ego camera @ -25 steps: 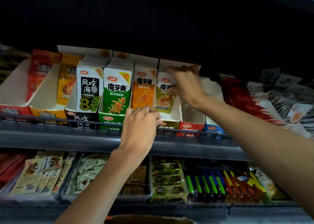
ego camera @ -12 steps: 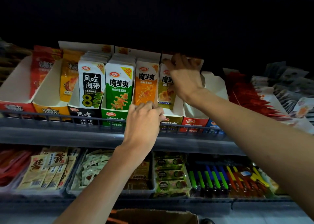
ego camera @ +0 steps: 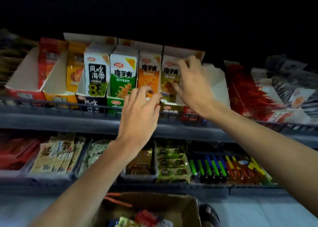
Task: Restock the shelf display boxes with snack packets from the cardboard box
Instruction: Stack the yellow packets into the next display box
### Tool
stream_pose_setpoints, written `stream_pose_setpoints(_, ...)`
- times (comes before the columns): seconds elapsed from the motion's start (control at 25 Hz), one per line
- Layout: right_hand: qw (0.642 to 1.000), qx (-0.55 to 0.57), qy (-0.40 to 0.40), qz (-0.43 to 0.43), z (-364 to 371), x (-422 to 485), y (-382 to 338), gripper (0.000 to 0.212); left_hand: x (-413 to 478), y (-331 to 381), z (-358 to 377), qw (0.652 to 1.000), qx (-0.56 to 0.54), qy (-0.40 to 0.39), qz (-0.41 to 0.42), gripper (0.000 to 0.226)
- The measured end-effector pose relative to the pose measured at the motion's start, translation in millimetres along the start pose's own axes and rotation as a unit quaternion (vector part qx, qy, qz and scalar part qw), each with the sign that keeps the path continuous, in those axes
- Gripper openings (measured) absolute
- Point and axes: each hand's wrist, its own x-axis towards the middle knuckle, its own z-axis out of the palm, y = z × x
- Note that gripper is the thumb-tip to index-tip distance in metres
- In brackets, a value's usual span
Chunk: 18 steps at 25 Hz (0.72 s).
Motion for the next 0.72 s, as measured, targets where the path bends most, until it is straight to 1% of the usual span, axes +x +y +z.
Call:
stream_pose_setpoints(0.08,0.996,0.086,-0.013,-0.020,-7.0,-27.2,-7.6,0.039,-11.4,-8.1,-10.9,0.999,-0.021,-0.024,0.006,0.022)
stream_pose_setpoints(0.12,0.990,0.131,-0.027,-0.038,-8.8,-43.7,-13.2,0.030,-20.4,-13.5,-14.8,0.998,-0.040,-0.054,0.008,0.020)
stream_pose_setpoints(0.2,0.971,0.211,-0.088,-0.068,-4.8,-84.1,-27.7,0.020,-41.1,-26.1,-18.6,0.988,-0.065,-0.140,0.016,0.017)
stream_pose_setpoints(0.24,0.960,0.233,-0.131,-0.079,2.1,-106.8,-35.4,0.019,-53.3,-34.5,-16.3,0.978,-0.053,-0.201,0.017,0.017)
stream_pose_setpoints(0.28,0.950,0.242,-0.173,-0.093,9.9,-129.5,-44.3,0.019,-66.3,-42.0,-14.1,0.961,-0.019,-0.276,0.016,0.019)
stream_pose_setpoints(0.32,0.939,0.239,-0.223,-0.107,22.2,-153.3,-53.6,0.020,-83.3,-52.1,-8.2,0.934,0.032,-0.356,0.023,0.022)
stream_pose_setpoints(0.36,0.921,0.228,-0.294,-0.119,34.6,-176.0,-62.5,0.022,-102.5,-61.3,-2.9,0.902,0.078,-0.423,0.038,0.026)
stream_pose_setpoints(0.4,0.894,0.206,-0.378,-0.125,49.6,-198.5,-70.4,0.025,-123.3,-71.0,3.4,0.870,0.119,-0.475,0.057,0.031)
stream_pose_setpoints(0.44,0.858,0.183,-0.462,-0.131,64.7,-220.4,-79.1,0.028,-146.7,-80.7,9.3,0.840,0.145,-0.520,0.062,0.036)
stream_pose_setpoints(0.48,0.821,0.165,-0.530,-0.134,80.7,-242.3,-86.2,0.030,-170.4,-90.2,16.1,0.817,0.156,-0.553,0.053,0.042)
stream_pose_setpoints(0.56,0.759,0.153,-0.620,-0.124,111.6,-286.8,-99.8,0.033,-211.3,-104.5,29.4,0.785,0.147,-0.602,-0.015,0.056)
stream_pose_setpoints(0.6,0.738,0.151,-0.648,-0.113,126.3,-308.0,-107.2,0.035,-227.7,-109.9,37.3,0.771,0.140,-0.618,-0.064,0.061)
stream_pose_setpoints(0.64,0.726,0.141,-0.665,-0.105,141.6,-328.9,-114.2,0.038,-242.2,-114.0,47.2,0.763,0.133,-0.622,-0.112,0.067)
stream_pose_setpoints(0.72,0.729,0.120,-0.669,-0.088,171.5,-370.4,-126.3,0.045,-273.0,-119.8,68.9,0.754,0.124,-0.616,-0.192,0.078)
